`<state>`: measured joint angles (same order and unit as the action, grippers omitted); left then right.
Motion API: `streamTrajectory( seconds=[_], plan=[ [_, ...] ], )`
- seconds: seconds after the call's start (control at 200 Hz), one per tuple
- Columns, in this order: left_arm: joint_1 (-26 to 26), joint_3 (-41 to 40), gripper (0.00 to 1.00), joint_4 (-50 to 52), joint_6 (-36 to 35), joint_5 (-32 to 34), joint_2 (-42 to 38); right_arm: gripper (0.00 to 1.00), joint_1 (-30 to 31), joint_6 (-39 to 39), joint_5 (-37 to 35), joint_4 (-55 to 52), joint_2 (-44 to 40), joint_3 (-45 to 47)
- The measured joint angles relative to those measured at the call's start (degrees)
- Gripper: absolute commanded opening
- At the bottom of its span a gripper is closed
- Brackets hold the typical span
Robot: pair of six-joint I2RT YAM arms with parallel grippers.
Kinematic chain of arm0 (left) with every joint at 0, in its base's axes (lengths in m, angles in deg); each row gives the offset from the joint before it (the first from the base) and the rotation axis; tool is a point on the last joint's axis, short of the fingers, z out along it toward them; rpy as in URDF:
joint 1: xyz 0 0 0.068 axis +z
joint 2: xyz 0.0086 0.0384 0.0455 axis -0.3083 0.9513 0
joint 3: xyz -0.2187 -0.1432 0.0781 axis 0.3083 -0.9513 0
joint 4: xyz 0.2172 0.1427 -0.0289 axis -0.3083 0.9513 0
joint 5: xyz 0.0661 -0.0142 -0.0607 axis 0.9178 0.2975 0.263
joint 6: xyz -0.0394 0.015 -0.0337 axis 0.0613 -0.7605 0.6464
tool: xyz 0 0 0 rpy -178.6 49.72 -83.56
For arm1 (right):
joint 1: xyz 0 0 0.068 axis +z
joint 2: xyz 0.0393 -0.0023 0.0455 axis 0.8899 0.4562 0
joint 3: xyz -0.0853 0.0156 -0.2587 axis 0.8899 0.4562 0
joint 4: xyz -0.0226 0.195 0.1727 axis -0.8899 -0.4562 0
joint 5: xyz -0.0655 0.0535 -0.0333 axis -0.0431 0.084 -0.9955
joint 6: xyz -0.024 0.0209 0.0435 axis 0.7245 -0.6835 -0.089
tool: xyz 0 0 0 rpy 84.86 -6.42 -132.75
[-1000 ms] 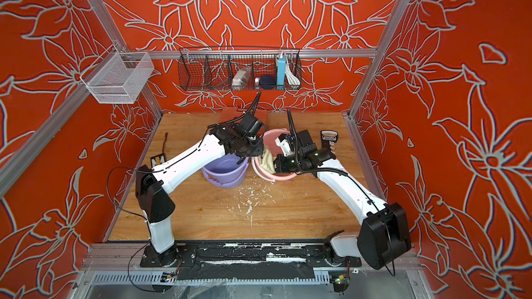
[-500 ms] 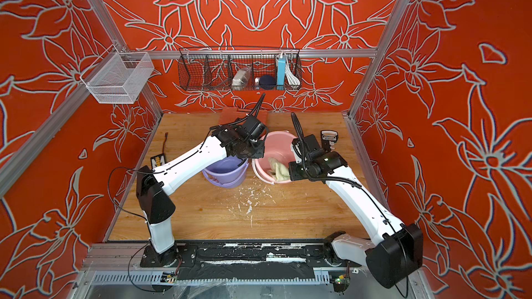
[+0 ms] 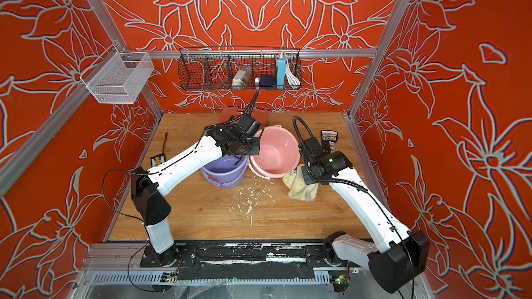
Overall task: Wipe the inside of the bucket with a cloth
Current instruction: Wipe the dirt from the inside of the bucket.
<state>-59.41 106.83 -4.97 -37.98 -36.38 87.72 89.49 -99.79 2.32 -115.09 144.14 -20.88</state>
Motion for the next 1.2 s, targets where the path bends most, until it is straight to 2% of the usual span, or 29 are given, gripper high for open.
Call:
streamTrajectory(
  seconds=[0.095, 0.22, 0.29, 0.4, 0.525, 0.641, 0.921, 1.201],
  plan=[
    [0.0, -0.1, 0.00, -0.3, 0.0, -0.1, 0.0, 0.00, 0.0, -0.6, -4.0, -1.0, -3.0, -0.2],
    [0.0, -0.8, 0.00, -0.8, 0.0, -1.1, -0.2, 0.00, 0.0, -0.7, -4.9, 1.7, -8.7, -0.2],
    [0.0, -1.1, 0.00, -1.0, 0.0, -2.3, -0.2, 0.00, -0.1, -0.4, -2.8, 5.2, -12.2, -0.3],
    [0.0, -1.2, 0.00, -1.4, 0.0, -5.6, -0.2, 0.00, -0.2, 0.5, 4.6, 11.6, -13.8, -1.0],
    [-0.1, -0.8, 0.00, -1.7, 0.1, -9.4, 0.2, 0.00, -0.2, 1.2, 11.4, 16.7, -9.0, -4.3],
    [-0.2, -0.2, 0.00, -2.0, 0.4, -12.4, 1.0, 0.00, -0.2, 2.6, 14.2, 21.0, -2.3, -5.3],
    [-0.2, 4.3, 0.00, 0.3, 0.9, -16.3, 2.5, 0.00, -0.1, 6.2, 13.5, 21.7, 11.7, -6.2],
    [0.2, 7.4, 0.00, 2.5, 1.9, -20.9, 3.4, 0.00, 0.7, 7.9, 10.3, 21.6, 13.8, -6.1]
  ],
)
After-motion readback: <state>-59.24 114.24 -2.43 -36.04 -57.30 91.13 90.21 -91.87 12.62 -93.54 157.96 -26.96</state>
